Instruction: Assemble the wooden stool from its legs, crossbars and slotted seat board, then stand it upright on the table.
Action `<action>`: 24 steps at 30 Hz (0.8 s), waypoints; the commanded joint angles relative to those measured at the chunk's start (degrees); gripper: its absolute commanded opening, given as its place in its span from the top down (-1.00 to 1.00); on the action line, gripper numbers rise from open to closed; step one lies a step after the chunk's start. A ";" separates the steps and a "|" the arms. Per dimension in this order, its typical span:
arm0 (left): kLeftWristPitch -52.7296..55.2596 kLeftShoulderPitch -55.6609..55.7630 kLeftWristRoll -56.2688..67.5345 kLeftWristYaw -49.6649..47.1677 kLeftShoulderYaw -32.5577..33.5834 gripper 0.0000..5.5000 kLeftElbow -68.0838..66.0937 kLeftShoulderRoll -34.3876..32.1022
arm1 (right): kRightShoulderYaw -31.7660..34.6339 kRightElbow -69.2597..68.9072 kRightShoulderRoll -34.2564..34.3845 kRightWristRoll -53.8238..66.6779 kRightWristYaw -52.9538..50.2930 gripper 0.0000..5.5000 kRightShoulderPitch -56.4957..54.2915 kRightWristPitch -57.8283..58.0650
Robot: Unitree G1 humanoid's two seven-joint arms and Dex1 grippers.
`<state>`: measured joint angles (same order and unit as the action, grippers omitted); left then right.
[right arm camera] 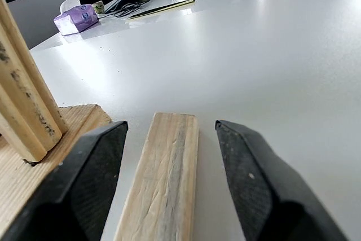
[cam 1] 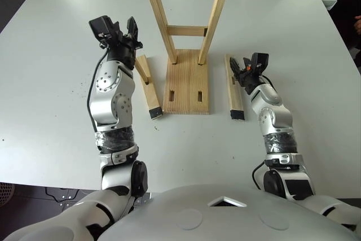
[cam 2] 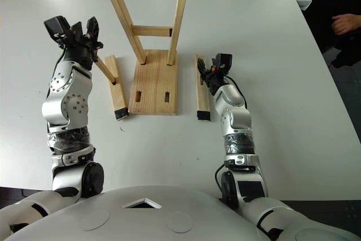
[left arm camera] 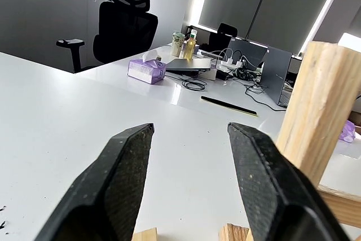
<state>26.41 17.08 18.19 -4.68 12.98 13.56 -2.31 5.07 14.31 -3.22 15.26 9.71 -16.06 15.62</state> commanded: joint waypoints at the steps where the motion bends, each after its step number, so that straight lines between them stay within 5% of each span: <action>1: 0.63 0.85 -3.20 -4.68 0.29 0.11 7.45 -0.24 | 1.32 0.83 -0.02 -0.19 -0.61 -0.05 -0.22 -1.00; 6: 3.47 2.73 -9.21 -12.53 2.88 0.11 14.63 -1.07 | 1.04 1.68 0.60 -0.94 -0.77 -0.05 0.15 -1.91; 12: 24.38 -8.11 -8.61 -16.54 6.75 0.11 24.71 3.85 | 0.29 2.36 -0.35 -2.40 0.26 -0.05 1.51 -2.47; 20: 46.99 -17.37 -1.11 -7.90 5.81 0.11 30.10 6.22 | 0.31 3.54 -1.52 -3.51 0.80 -0.05 2.94 -3.37; 24: 54.21 -13.71 2.17 -4.81 5.80 -0.12 30.73 9.38 | 0.12 4.29 -1.59 -3.65 0.83 -0.05 2.82 -3.77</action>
<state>77.12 1.21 19.32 -10.39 18.63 43.84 4.42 5.07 17.62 -4.65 12.31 10.55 -13.54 12.11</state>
